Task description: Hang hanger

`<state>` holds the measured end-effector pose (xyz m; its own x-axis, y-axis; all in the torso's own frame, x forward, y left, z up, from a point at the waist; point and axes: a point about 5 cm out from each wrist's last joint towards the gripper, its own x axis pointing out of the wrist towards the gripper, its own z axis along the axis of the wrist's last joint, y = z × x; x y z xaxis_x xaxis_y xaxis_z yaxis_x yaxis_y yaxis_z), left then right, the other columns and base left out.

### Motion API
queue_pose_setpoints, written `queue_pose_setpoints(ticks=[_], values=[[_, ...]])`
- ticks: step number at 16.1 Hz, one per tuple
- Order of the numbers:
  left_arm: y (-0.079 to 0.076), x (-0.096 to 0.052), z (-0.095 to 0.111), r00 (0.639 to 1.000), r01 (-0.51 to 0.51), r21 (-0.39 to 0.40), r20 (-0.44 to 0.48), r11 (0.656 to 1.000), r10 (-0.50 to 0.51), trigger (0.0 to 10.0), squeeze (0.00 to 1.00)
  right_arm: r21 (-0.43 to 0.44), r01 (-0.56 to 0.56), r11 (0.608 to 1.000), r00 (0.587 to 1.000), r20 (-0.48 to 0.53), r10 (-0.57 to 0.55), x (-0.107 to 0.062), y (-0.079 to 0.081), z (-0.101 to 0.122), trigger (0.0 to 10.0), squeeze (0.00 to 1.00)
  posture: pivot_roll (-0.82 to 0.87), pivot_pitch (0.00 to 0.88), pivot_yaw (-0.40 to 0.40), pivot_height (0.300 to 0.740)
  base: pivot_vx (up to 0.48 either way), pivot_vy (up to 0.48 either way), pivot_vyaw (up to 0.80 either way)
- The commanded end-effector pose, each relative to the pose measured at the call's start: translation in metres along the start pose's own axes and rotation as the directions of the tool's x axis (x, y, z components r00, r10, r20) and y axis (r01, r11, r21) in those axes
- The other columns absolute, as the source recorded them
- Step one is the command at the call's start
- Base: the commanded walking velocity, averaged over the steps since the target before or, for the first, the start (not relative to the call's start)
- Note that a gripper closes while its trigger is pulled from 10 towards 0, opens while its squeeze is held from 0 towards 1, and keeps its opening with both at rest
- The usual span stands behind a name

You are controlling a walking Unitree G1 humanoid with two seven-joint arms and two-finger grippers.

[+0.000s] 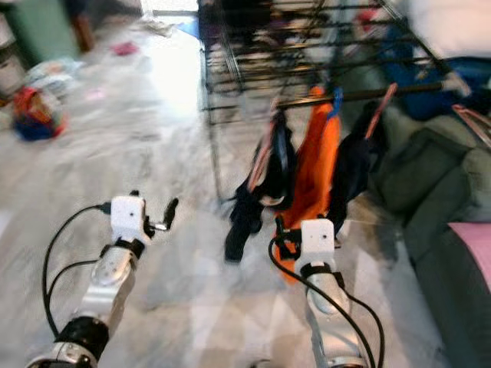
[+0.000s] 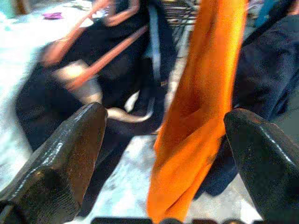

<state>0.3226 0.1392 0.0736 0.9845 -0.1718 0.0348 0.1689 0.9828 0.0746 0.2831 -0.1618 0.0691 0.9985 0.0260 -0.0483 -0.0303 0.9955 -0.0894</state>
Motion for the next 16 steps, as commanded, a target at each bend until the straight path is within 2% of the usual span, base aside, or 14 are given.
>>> queue_pose_setpoints(ticks=[1, 3, 7, 16], values=[[-0.005, -0.003, -0.003, 1.0, 0.022, 0.003, -0.01, 1.0, -0.022, 10.0, 0.0, 0.001, 0.016, 1.0, 1.0, -0.002, -0.016, 0.0, -0.004, 0.0, 10.0, 0.0, -0.03, 0.129, -0.004, 0.74, 0.428, 0.0, 0.0], [-0.006, -0.003, -0.005, 0.999, 0.032, -0.001, -0.016, 0.999, -0.032, 10.0, 0.0, 0.0, 0.014, 1.0, 1.0, -0.004, -0.014, 0.0, -0.003, 0.0, 10.0, 0.0, -0.02, 0.131, -0.005, 0.74, 0.412, 0.12, 0.0], [-0.005, -0.005, -0.008, 0.999, 0.02, -0.027, -0.043, 0.999, -0.021, 10.0, 0.0, -0.001, 0.006, 1.0, 1.0, -0.006, -0.006, -0.001, -0.002, -0.001, 10.0, 0.0, -0.02, 0.141, -0.005, 0.74, 0.0, 0.0, 0.0], [-0.014, -0.011, -0.011, 0.992, 0.117, 0.022, -0.046, 0.993, -0.116, 10.0, 0.0, -0.019, 0.049, 0.999, 0.997, 0.053, -0.048, 0.002, -0.006, 0.011, 10.0, 0.0, -0.01, 0.159, -0.004, 0.74, 0.0, 0.0, 0.0]])
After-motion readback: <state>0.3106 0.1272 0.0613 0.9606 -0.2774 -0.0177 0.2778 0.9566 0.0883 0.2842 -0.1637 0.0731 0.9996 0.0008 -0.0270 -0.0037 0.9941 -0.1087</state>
